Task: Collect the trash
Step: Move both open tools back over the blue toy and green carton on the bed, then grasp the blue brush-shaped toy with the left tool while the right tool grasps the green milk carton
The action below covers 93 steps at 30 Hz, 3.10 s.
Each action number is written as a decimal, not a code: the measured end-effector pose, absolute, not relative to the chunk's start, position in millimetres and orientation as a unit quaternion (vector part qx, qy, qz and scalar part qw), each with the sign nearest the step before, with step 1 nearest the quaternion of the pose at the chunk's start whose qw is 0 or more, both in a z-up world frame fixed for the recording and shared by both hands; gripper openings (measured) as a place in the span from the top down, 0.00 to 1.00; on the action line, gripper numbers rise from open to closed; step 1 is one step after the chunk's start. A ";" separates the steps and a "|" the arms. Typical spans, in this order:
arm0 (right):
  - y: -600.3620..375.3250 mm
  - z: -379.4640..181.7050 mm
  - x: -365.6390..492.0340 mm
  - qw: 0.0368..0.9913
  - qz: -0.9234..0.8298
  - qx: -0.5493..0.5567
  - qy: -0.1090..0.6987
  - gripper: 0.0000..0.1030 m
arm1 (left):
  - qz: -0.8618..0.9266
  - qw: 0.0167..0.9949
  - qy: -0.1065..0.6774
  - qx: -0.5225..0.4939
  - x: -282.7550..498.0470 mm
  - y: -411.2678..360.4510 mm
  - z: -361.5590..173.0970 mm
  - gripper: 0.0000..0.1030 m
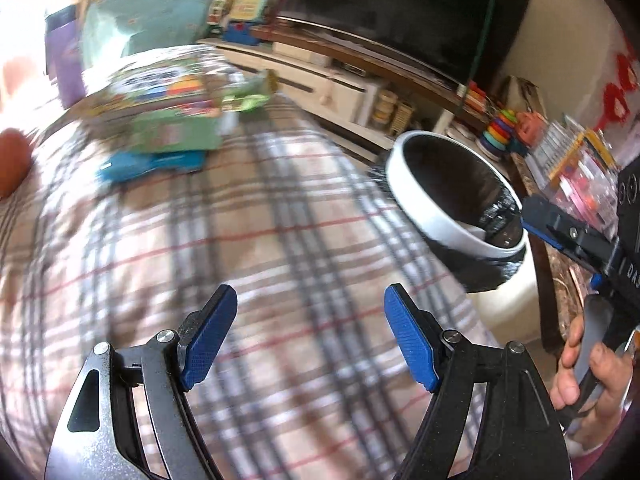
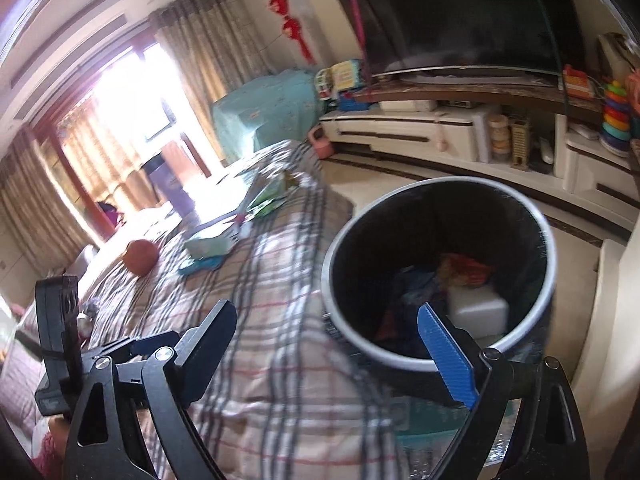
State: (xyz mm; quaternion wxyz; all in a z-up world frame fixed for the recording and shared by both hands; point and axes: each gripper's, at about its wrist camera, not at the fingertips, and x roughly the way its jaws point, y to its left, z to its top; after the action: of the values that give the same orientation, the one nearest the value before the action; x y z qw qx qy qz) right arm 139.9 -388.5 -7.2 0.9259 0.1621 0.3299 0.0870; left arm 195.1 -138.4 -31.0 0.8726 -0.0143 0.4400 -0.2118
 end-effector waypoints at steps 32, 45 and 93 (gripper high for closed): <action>-263.6 -33.0 230.6 0.904 0.190 0.113 0.367 0.09 | -0.107 0.879 0.459 -0.063 214.2 1.7 -55.6 0.24; -278.0 -51.5 262.8 0.893 0.181 0.154 0.381 0.10 | -0.189 0.882 0.409 0.140 314.7 -35.5 -47.7 0.12; -201.0 -44.4 253.1 0.863 0.294 0.046 0.408 0.45 | -0.039 0.896 0.442 -0.012 154.2 53.5 -57.1 0.40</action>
State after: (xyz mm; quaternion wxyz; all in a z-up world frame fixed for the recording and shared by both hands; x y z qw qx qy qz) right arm 253.1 -201.0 -44.4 0.8632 0.0463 0.4077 0.2941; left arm 154.2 53.5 -57.1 0.8962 -0.0115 0.4417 -0.0393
